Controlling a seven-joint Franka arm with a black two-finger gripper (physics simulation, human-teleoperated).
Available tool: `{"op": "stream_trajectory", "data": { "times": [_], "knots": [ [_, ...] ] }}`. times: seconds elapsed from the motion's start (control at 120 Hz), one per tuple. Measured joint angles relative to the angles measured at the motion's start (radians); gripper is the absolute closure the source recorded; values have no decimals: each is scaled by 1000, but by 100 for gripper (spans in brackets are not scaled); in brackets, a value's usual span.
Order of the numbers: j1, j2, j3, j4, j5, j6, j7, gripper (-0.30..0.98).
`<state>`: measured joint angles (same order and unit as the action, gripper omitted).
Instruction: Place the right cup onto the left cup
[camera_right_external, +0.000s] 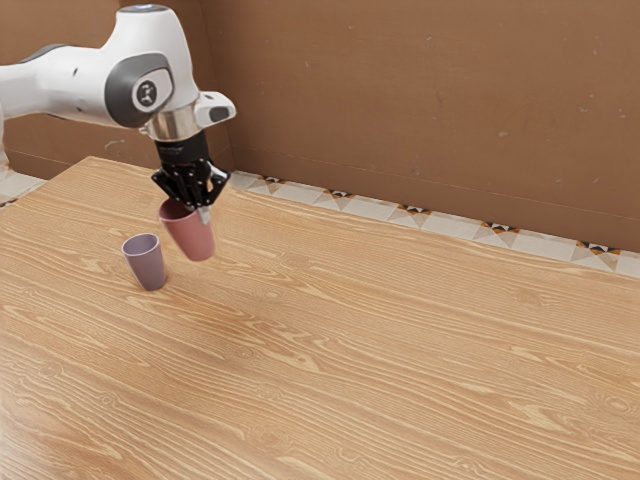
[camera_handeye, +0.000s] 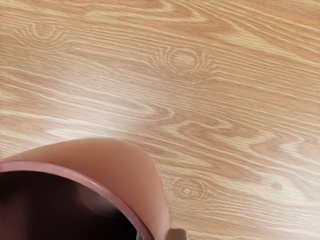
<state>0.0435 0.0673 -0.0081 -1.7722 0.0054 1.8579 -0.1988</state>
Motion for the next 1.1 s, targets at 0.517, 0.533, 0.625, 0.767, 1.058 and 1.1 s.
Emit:
{"op": "stream_trajectory", "data": {
  "times": [0.517, 0.533, 0.625, 0.767, 1.058, 1.1],
  "knots": [
    [130, 116, 33, 105, 26, -7, 59, 78],
    [131, 123, 36, 113, 27, -7, 61, 78],
    [137, 151, 46, 153, 30, -8, 70, 79],
    [161, 184, 70, 184, 27, -6, 86, 79],
    [210, 203, 85, 196, 24, -1, 110, 79],
    [217, 204, 85, 196, 24, -1, 114, 79]
  ]
}}
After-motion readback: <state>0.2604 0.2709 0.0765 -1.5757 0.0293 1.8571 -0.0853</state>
